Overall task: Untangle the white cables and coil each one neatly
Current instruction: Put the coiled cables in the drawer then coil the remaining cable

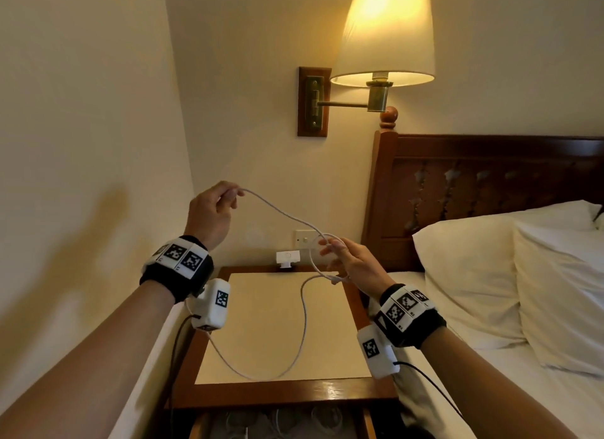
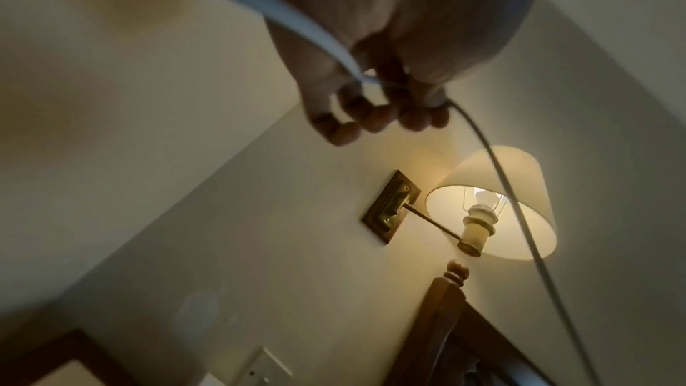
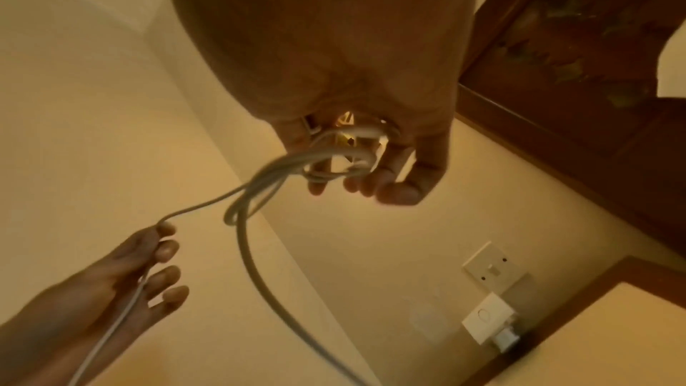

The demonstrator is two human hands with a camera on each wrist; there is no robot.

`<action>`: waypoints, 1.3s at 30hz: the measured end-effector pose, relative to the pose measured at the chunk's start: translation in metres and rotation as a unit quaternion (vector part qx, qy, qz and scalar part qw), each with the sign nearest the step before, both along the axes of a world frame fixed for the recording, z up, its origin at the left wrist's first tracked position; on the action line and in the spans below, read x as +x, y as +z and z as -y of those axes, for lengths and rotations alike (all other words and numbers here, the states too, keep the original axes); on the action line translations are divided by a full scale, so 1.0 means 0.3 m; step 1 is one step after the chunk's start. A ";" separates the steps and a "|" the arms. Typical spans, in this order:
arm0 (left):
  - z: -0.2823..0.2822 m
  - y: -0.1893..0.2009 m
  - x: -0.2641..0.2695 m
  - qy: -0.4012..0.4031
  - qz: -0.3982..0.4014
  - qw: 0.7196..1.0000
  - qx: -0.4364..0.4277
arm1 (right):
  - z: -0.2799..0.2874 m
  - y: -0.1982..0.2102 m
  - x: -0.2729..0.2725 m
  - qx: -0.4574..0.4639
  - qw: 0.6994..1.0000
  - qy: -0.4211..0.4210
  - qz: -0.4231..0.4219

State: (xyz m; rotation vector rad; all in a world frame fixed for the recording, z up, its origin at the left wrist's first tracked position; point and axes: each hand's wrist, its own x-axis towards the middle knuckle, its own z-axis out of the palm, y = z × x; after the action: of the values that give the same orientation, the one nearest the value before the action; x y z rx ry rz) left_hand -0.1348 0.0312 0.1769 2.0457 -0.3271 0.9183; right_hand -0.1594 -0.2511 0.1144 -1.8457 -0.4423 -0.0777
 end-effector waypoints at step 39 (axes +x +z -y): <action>0.348 -0.112 -0.102 -0.108 -0.190 0.964 -0.152 | 0.005 0.165 -0.021 0.079 0.984 0.143 -0.075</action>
State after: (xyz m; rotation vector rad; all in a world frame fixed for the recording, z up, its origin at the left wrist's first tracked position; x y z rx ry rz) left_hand -0.1655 -0.0732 0.1433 1.8095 -0.1809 0.3995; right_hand -0.1656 -0.2526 0.1639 -1.6043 -0.5740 0.2139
